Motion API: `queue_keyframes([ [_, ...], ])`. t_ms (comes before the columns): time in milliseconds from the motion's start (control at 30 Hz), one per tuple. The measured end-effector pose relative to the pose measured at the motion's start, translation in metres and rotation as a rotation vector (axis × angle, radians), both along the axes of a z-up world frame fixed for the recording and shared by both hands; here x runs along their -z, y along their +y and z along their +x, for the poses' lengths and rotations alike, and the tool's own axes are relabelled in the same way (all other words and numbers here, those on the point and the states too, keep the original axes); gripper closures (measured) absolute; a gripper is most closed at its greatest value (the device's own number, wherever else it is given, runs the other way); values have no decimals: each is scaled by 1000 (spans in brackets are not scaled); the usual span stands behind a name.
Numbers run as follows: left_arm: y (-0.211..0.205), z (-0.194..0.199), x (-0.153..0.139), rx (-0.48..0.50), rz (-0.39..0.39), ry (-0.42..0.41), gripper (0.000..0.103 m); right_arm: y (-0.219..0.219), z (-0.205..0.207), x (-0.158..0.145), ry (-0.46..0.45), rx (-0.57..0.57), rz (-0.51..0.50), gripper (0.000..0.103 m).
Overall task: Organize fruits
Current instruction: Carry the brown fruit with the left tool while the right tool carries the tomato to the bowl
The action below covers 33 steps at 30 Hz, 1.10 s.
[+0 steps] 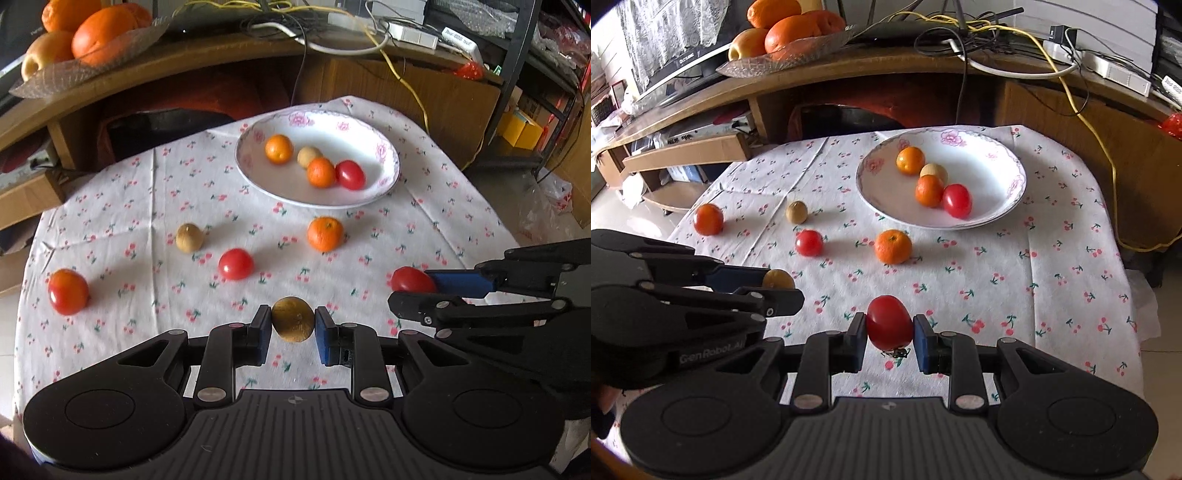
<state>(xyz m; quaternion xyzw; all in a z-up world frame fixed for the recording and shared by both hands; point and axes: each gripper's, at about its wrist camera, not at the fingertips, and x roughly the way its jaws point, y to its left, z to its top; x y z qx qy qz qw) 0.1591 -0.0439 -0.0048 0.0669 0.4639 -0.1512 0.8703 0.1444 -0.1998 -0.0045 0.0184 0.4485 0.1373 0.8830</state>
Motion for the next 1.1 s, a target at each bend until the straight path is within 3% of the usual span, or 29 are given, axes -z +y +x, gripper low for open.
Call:
queue_keyframes([
  [1100, -15, 33, -28, -5, -19, -64, 73, -13, 29, -21, -60, 88, 66, 74],
])
